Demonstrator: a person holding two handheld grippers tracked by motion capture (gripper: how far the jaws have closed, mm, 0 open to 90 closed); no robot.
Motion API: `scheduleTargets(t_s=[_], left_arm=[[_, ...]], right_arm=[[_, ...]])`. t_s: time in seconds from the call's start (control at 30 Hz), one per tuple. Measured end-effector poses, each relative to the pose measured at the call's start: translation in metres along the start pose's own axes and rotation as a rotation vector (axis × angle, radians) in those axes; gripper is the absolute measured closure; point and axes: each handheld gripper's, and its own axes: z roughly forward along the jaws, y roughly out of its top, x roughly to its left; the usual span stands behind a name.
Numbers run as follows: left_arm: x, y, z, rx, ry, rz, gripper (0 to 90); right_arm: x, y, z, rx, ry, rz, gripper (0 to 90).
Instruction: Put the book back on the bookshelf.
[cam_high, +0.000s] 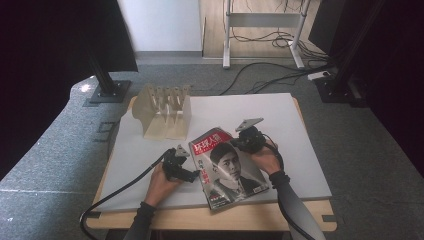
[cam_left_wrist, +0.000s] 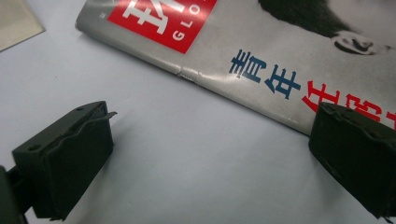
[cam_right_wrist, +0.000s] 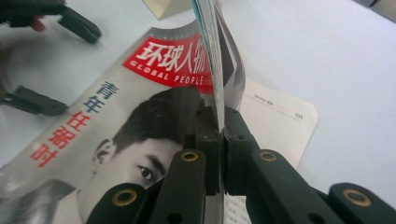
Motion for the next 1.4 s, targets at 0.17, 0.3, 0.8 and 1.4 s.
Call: scheduleTargets(t_s=[0.17, 0.3, 0.8, 1.4], left_arm=[[0.002, 0.001, -0.002, 0.018, -0.031, 0.032, 0.0], [0.004, 0.006, -0.007, -0.021, -0.156, 0.015, 0.0], [0.009, 0.037, 0.013, -0.018, -0.333, 0.026, 5.5], [0.007, 0.071, -0.024, -0.084, -0.271, 0.025, 37.9]], right_arm=[[0.003, 0.004, -0.014, -0.032, 0.019, -0.003, 86.0], [0.007, 0.011, -0.025, -0.048, -0.002, -0.03, 86.1], [0.01, 0.022, -0.051, -0.104, -0.014, -0.064, 86.1], [0.006, 0.027, -0.06, -0.161, -0.003, -0.05, 86.0]])
